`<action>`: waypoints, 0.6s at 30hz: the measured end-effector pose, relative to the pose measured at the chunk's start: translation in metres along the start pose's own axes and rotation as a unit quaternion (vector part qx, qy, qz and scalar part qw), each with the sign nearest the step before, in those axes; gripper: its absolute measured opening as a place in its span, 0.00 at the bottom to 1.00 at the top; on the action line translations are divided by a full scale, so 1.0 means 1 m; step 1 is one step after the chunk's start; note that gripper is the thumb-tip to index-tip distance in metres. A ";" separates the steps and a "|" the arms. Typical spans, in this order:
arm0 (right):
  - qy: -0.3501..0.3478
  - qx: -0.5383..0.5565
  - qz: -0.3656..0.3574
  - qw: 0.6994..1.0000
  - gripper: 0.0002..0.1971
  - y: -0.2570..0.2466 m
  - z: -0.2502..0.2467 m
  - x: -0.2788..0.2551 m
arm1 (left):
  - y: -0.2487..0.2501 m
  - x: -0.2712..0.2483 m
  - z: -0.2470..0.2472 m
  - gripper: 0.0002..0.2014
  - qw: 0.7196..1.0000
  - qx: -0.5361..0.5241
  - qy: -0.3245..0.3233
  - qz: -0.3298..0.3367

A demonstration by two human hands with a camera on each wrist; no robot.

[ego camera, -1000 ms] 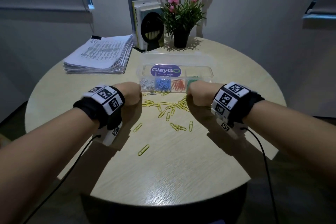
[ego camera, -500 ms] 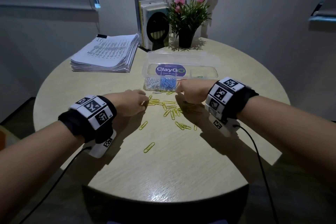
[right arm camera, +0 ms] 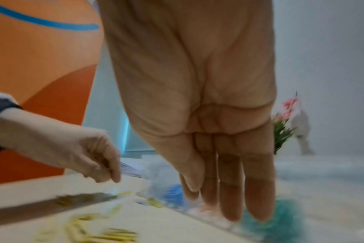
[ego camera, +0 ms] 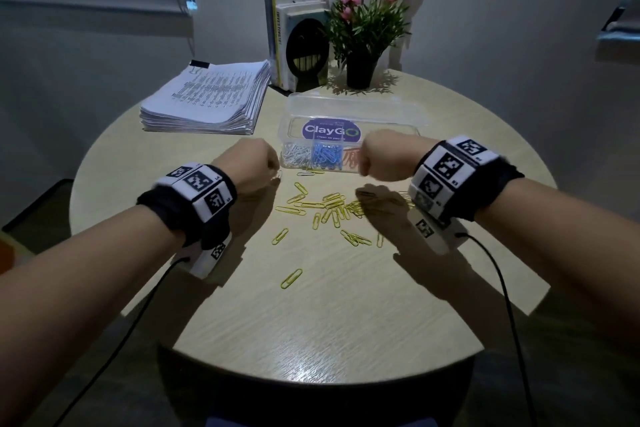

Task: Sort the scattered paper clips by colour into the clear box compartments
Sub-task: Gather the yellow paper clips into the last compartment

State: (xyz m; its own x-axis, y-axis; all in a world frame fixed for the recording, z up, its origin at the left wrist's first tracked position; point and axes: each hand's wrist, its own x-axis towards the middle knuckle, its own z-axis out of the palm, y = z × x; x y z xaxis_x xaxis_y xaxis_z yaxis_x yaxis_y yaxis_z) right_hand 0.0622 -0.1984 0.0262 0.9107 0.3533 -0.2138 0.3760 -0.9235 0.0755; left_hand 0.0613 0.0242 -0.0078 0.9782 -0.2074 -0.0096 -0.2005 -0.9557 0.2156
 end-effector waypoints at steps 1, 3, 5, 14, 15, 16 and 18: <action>0.002 -0.009 0.038 0.999 0.14 0.010 -0.002 -0.001 | 0.002 0.006 0.001 0.11 1.000 -0.003 0.009 -0.009; -0.026 -0.014 0.097 0.995 0.12 0.024 -0.005 -0.007 | 0.006 0.017 0.005 0.10 1.000 0.005 -0.003 -0.030; -0.050 -0.020 0.124 0.991 0.11 0.036 -0.004 -0.012 | 0.010 0.025 0.009 0.12 0.998 0.031 -0.030 -0.051; -0.055 0.025 0.101 0.993 0.12 0.051 0.016 -0.021 | 0.020 0.037 0.012 0.15 0.993 0.058 -0.041 -0.093; -0.057 0.029 0.098 0.993 0.12 0.050 0.016 -0.021 | 0.021 0.037 0.012 0.16 0.992 0.055 -0.042 -0.101; -0.066 0.029 0.101 0.992 0.11 0.049 0.018 -0.021 | 0.022 0.037 0.011 0.16 0.992 0.050 -0.042 -0.109; -0.084 0.028 0.115 0.989 0.11 0.049 0.022 -0.019 | 0.024 0.037 0.010 0.17 0.990 0.046 -0.043 -0.125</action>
State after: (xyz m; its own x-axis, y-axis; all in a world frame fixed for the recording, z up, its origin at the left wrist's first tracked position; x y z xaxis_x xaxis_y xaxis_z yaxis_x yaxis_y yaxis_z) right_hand 0.0595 -0.2534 0.0124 0.9283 0.1077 -0.3559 0.1478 -0.9852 0.0871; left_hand 0.0925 -0.0085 -0.0131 0.9904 0.0244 -0.1360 0.0389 -0.9937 0.1052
